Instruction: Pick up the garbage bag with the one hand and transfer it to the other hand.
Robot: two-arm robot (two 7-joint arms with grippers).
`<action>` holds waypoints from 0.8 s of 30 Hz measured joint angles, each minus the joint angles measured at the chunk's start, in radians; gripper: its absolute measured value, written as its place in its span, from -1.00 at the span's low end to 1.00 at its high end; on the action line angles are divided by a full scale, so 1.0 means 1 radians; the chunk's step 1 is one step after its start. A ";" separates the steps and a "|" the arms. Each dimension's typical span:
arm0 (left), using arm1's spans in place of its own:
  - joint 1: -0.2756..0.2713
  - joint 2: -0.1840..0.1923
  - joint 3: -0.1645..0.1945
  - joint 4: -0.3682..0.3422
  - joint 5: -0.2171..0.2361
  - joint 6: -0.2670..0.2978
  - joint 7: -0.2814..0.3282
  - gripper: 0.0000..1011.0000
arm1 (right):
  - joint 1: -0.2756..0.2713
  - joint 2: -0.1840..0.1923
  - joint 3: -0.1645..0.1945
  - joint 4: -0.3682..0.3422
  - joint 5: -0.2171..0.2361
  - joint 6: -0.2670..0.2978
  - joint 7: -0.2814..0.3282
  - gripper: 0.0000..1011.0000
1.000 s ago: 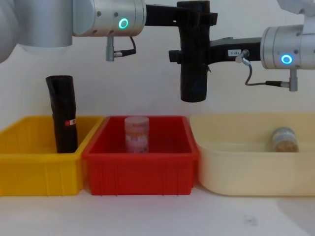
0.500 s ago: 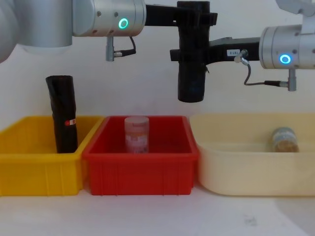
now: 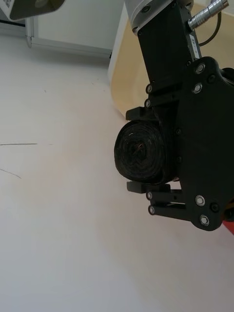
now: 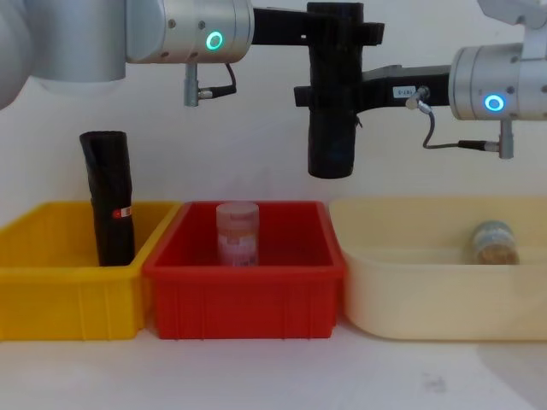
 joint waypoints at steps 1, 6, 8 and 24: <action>0.000 0.000 0.000 0.000 0.000 0.000 0.000 0.46 | 0.000 0.000 0.000 0.000 0.000 0.000 0.000 0.09; 0.000 0.000 0.000 0.000 0.000 0.000 0.000 0.72 | 0.000 0.001 0.003 0.000 -0.003 0.002 -0.005 0.09; 0.000 0.000 0.000 0.000 0.000 0.000 0.000 0.86 | -0.001 0.004 0.008 -0.004 -0.005 0.006 -0.014 0.09; 0.000 0.000 0.000 0.000 0.000 0.000 0.000 0.98 | -0.027 0.044 0.059 -0.049 -0.038 0.083 -0.134 0.09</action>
